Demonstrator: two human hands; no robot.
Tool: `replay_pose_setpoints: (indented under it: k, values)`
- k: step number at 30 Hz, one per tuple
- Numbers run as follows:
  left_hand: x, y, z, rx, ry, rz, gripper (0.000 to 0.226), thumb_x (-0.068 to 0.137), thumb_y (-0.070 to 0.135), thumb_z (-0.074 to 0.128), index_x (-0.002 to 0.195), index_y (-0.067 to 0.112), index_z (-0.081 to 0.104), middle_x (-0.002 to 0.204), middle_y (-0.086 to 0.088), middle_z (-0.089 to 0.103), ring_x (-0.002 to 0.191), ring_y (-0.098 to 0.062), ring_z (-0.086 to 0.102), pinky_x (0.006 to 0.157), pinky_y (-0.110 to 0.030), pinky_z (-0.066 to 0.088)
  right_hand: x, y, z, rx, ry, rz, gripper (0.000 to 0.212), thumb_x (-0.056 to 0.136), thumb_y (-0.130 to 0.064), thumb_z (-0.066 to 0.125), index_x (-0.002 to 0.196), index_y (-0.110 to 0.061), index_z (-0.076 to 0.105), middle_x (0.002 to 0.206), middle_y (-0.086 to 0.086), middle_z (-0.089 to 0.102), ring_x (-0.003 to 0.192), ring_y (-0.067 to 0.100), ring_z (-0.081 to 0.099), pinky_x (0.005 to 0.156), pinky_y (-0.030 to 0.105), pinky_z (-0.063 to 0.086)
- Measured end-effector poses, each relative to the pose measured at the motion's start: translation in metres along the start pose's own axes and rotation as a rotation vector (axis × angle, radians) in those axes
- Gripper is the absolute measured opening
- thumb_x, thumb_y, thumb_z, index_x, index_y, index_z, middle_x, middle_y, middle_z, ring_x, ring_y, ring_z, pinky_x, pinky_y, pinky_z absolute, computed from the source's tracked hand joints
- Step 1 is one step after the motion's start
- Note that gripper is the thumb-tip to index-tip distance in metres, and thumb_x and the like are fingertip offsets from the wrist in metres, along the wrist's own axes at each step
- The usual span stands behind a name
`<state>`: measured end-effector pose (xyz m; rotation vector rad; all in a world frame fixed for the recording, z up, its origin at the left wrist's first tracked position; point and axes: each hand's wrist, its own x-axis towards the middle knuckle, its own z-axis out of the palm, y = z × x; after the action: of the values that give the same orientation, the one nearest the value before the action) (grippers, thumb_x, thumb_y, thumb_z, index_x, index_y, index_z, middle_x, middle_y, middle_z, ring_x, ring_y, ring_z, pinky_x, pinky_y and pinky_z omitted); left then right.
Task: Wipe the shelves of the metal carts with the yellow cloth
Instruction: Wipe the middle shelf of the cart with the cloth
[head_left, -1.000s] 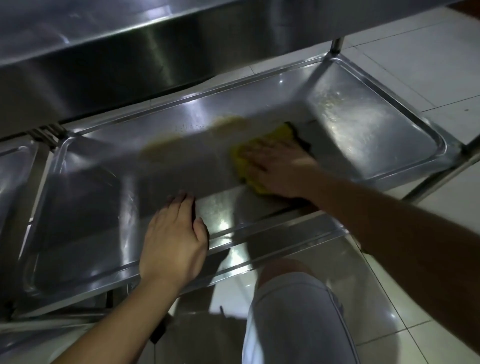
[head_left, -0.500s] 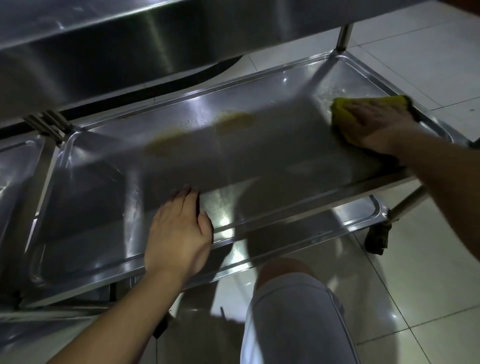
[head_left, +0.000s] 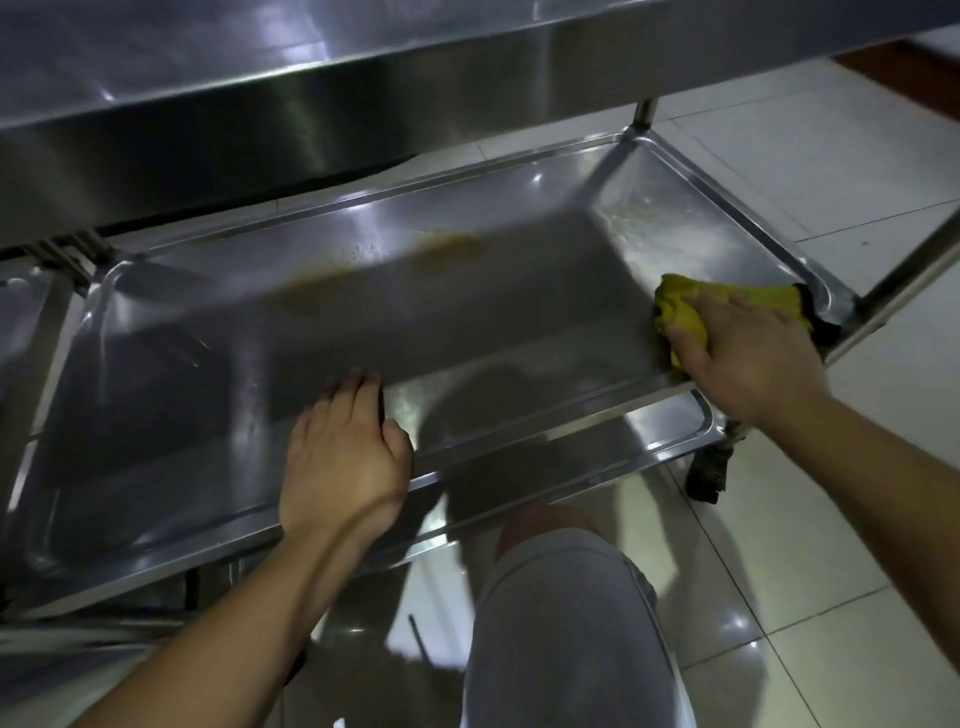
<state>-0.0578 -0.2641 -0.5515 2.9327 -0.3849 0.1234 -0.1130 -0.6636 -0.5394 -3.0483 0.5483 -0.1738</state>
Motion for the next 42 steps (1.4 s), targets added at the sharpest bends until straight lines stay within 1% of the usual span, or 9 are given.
replay_pose_setpoints:
  k: [13,16,18,21,25,29,35,39,42]
  values:
    - [-0.002,-0.002,0.000,-0.007,0.013,0.026,0.059,0.094,0.032,0.040,0.147,0.007,0.052,0.151,-0.016,0.053,0.137,-0.039,0.049,0.113,-0.051,0.041,-0.064,-0.154,0.016,0.026,0.201,-0.322,0.049,0.099,-0.055,0.044,0.109,-0.020,0.077,0.122,0.002,0.076,0.121,0.030,0.068,0.094,0.045,0.048]
    - [0.000,-0.002,0.000,-0.035,0.026,0.009,0.054,0.094,0.029,0.047,0.144,0.008,0.055,0.147,-0.014,0.057,0.131,-0.037,0.054,0.109,-0.050,0.043,-0.065,-0.158,0.012,-0.080,0.278,-0.330,0.048,0.098,-0.057,0.044,0.093,-0.021,0.076,0.096,0.002,0.078,0.092,0.030,0.074,0.072,0.037,0.049]
    - [0.003,-0.003,0.000,-0.062,0.009,0.013,0.055,0.097,0.034,0.041,0.143,0.007,0.056,0.147,-0.015,0.057,0.132,-0.038,0.054,0.109,-0.050,0.044,-0.063,-0.162,0.005,-0.149,0.260,-0.305,0.053,0.098,-0.061,0.039,0.085,-0.022,0.073,0.074,0.003,0.069,0.062,0.031,0.066,0.053,0.032,0.036]
    - [0.004,-0.008,-0.003,-0.113,-0.096,0.008,0.064,0.100,0.042,0.029,0.153,0.009,0.047,0.159,-0.013,0.046,0.146,-0.034,0.041,0.120,-0.049,0.032,-0.057,-0.174,-0.012,-0.204,0.143,-0.335,0.059,0.099,-0.063,0.029,0.071,-0.022,0.062,0.055,0.002,0.059,0.041,0.027,0.056,0.045,0.026,0.028]
    - [0.015,-0.015,-0.016,-0.204,-0.316,0.002,0.069,0.103,0.049,0.026,0.160,0.012,0.033,0.168,-0.011,0.029,0.155,-0.032,0.023,0.126,-0.044,0.015,-0.054,-0.199,-0.044,-0.187,-0.040,-0.477,0.045,0.101,-0.053,0.047,0.065,-0.028,0.037,0.052,-0.002,0.053,0.047,0.024,0.060,0.042,0.023,0.030]
    - [0.025,-0.023,-0.045,-0.145,-0.528,0.066,0.069,0.105,0.048,0.028,0.163,0.012,0.024,0.171,-0.012,0.019,0.156,-0.030,0.019,0.128,-0.041,0.013,-0.053,-0.230,-0.086,-0.210,-0.346,-0.499,0.047,0.108,-0.055,0.027,0.107,-0.027,0.065,0.102,0.001,0.070,0.095,0.028,0.068,0.061,0.033,0.039]
    - [-0.048,-0.018,-0.128,-0.098,-0.780,0.041,0.059,0.108,0.042,0.031,0.158,0.013,0.035,0.167,-0.011,0.027,0.152,-0.029,0.030,0.121,-0.035,0.026,-0.087,-0.245,-0.126,-0.229,-0.782,-0.592,0.059,0.103,-0.066,0.027,0.100,-0.022,0.067,0.112,0.004,0.070,0.104,0.027,0.065,0.081,0.035,0.047]
    - [-0.116,-0.027,-0.200,-0.076,-0.992,0.019,0.067,0.105,0.050,0.021,0.162,0.014,0.028,0.167,-0.006,0.028,0.152,-0.023,0.031,0.119,-0.029,0.028,-0.147,-0.227,-0.181,0.017,-1.018,-0.289,0.061,0.099,-0.068,0.033,0.099,-0.018,0.069,0.096,0.004,0.063,0.094,0.026,0.062,0.083,0.034,0.051]
    - [-0.146,-0.026,-0.263,-0.097,-1.059,-0.015,0.063,0.104,0.049,0.029,0.157,0.015,0.040,0.160,-0.006,0.041,0.144,-0.021,0.041,0.114,-0.026,0.031,-0.175,-0.202,-0.235,0.144,-0.985,-0.126,0.058,0.097,-0.068,0.041,0.088,-0.017,0.067,0.081,-0.001,0.060,0.087,0.026,0.063,0.073,0.031,0.045]
